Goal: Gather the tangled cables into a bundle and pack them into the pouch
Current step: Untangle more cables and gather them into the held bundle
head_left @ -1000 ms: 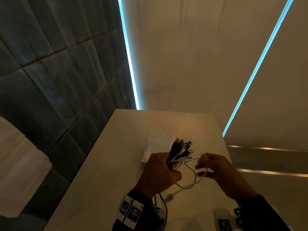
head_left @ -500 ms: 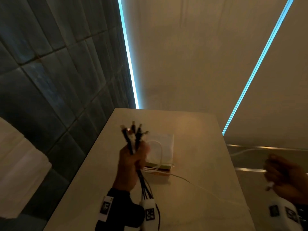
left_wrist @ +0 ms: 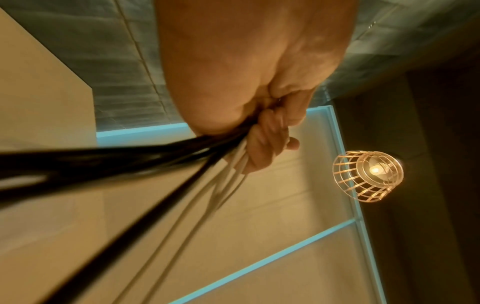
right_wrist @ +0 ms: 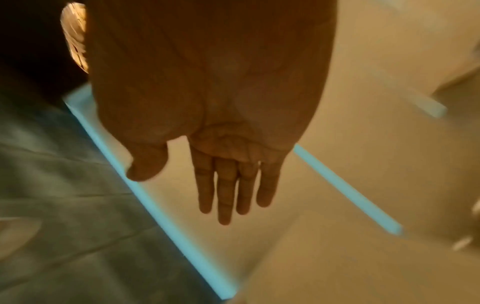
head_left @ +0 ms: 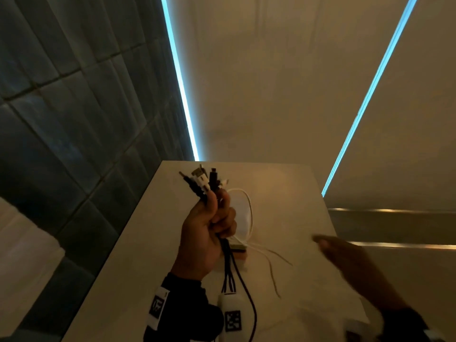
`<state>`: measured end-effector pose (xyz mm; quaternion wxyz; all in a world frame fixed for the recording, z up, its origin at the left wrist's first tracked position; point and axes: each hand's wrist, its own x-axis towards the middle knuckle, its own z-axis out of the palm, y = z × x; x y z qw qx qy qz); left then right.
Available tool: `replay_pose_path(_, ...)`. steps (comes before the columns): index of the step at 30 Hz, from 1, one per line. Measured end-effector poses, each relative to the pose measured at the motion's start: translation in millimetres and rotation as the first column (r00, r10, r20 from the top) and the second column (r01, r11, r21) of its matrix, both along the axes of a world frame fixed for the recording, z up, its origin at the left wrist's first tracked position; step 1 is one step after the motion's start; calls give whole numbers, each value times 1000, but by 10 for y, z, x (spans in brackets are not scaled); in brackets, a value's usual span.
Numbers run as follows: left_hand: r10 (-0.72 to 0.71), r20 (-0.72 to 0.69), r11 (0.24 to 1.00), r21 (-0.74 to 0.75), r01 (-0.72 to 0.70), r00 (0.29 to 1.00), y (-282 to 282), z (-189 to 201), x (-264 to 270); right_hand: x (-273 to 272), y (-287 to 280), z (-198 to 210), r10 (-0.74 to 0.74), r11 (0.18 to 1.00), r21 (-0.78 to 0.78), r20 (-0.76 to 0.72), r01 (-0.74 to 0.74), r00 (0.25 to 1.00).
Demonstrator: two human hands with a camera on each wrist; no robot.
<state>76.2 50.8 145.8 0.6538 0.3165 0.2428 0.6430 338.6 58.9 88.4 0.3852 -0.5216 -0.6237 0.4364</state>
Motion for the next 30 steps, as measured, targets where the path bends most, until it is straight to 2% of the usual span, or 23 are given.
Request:
replay_pose_path(2, -9, -22, 1000, -2, 9, 1000, 37, 18, 94, -300, -52, 136, 176, 979, 78, 148, -189, 973)
replay_pose_path(3, 8, -37, 1000, -8, -8, 999, 47, 26, 101, -575, -56, 218, 272, 952, 89, 182, -292, 945)
replay_pose_path(5, 70, -88, 997, -22, -72, 994, 52, 42, 61, -927, -55, 262, 339, 910, 191, 167, -368, 926)
replay_pose_path(9, 203, -120, 975, -62, -211, 972, 16, 24, -80, -941, -63, 217, 284, 908, 295, 91, -298, 954)
replay_pose_path(14, 250, -109, 950, -165, -265, 962, -44, -37, -47, -849, -92, 192, 219, 902, 346, 147, -257, 965)
replay_pose_path(18, 214, -230, 961, -126, -247, 949, -37, -42, -8, -728, -112, 158, 145, 955, 243, 113, -169, 983)
replay_pose_path(20, 131, -363, 977, -112, -183, 923, -41, -34, -16, -657, -126, 128, 47, 961, 267, 100, -72, 994)
replay_pose_path(22, 64, -458, 981, -132, -139, 886, -38, -43, -68, -468, -89, 71, -124, 953, 288, 85, 94, 989)
replay_pose_path(24, 111, -449, 971, -140, -192, 887, -11, -54, -205, -91, -30, 16, -368, 900, 284, 93, 329, 925)
replay_pose_path(26, 211, -396, 953, -120, -278, 894, 11, -38, -372, 389, -18, -37, -540, 830, 301, 222, 469, 812)
replay_pose_path(28, 252, -369, 947, -94, -306, 895, 4, -13, -436, 770, -70, -106, -554, 832, 241, 389, 499, 736)
replay_pose_path(30, 247, -362, 956, -63, -288, 899, 1, 15, -347, 987, -123, -200, -495, 860, 169, 507, 481, 706)
